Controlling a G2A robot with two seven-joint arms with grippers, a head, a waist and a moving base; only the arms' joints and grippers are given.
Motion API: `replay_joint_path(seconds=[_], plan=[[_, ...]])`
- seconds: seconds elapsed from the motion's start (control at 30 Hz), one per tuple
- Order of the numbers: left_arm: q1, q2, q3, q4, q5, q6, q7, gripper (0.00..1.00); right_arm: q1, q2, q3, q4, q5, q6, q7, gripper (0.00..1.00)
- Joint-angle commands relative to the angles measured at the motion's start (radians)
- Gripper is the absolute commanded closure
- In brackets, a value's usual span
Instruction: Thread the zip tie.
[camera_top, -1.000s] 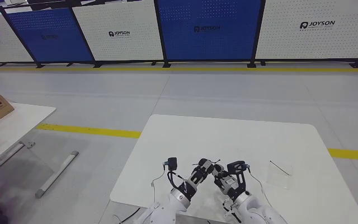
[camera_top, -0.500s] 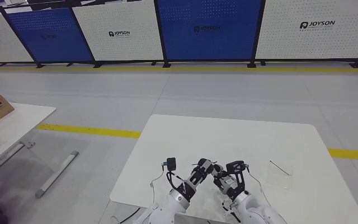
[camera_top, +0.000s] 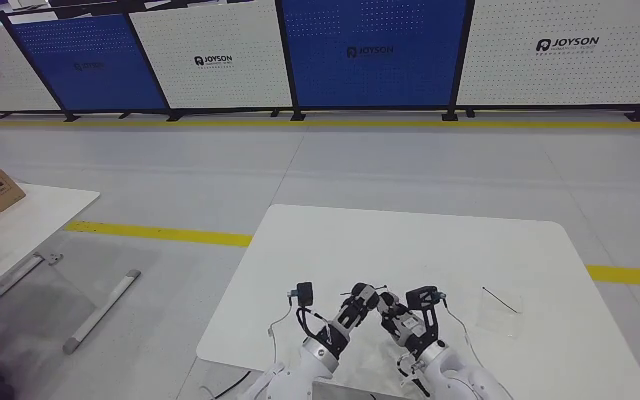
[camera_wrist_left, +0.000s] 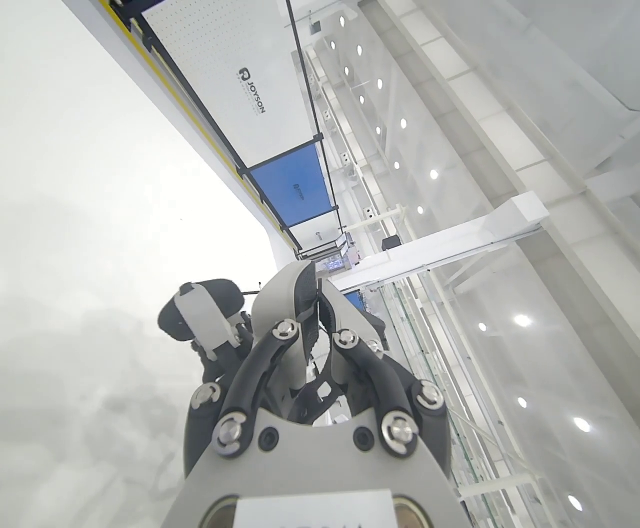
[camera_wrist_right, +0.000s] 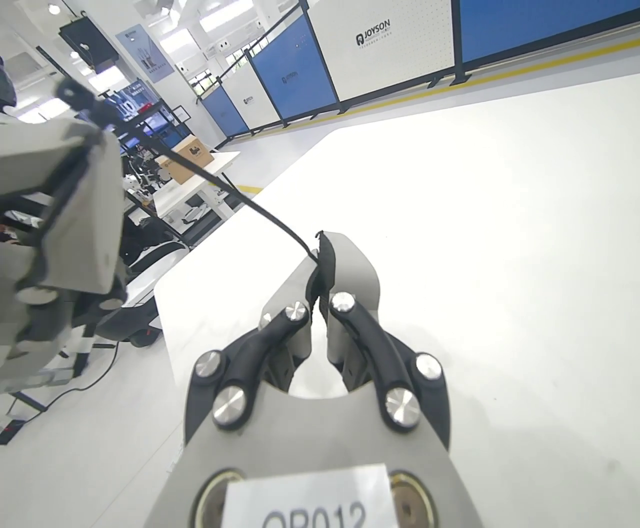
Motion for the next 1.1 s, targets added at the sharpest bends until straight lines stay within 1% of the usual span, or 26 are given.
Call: replay_joint_path(seconds=[0.0, 0.2, 0.33, 0.4, 0.47, 0.53, 0.63, 0.67, 0.7, 1.07], plan=[[-0.008, -0.001, -0.003, 0.009, -0.016, 0.007, 0.004, 1.0, -0.017, 0.004, 0.021, -0.01, 0.014, -0.011, -0.022, 0.0], [-0.013, -0.002, -0.012, 0.02, -0.037, 0.011, 0.003, 1.0, -0.09, 0.022, 0.104, -0.053, 0.045, -0.061, -0.077, 0.0], [-0.01, -0.002, -0.013, 0.012, -0.038, 0.013, 0.002, 1.0, -0.111, 0.028, 0.121, -0.073, 0.042, -0.075, -0.066, 0.0], [-0.01, -0.003, -0.012, 0.011, -0.032, 0.017, 0.009, 1.0, -0.121, 0.029, 0.13, -0.081, 0.065, -0.089, -0.092, 0.0], [-0.012, -0.004, -0.012, 0.013, -0.008, 0.025, 0.041, 1.0, -0.143, 0.03, 0.151, -0.09, 0.098, -0.104, -0.156, 0.0], [-0.014, -0.006, -0.006, 0.018, 0.03, 0.037, 0.083, 1.0, -0.172, 0.031, 0.162, -0.118, 0.139, -0.105, -0.228, 0.0], [-0.02, -0.012, 0.001, 0.032, 0.045, 0.056, 0.137, 1.0, -0.233, 0.038, 0.185, -0.173, 0.2, -0.105, -0.369, 0.0], [-0.023, -0.014, 0.006, 0.037, 0.052, 0.062, 0.164, 1.0, -0.252, 0.042, 0.191, -0.19, 0.222, -0.105, -0.405, 0.0], [-0.025, -0.016, 0.013, 0.04, 0.048, 0.066, 0.165, 1.0, -0.262, 0.045, 0.193, -0.198, 0.235, -0.105, -0.415, 0.0], [-0.026, -0.017, 0.015, 0.042, 0.046, 0.068, 0.161, 1.0, -0.262, 0.045, 0.193, -0.198, 0.235, -0.105, -0.415, 0.0]])
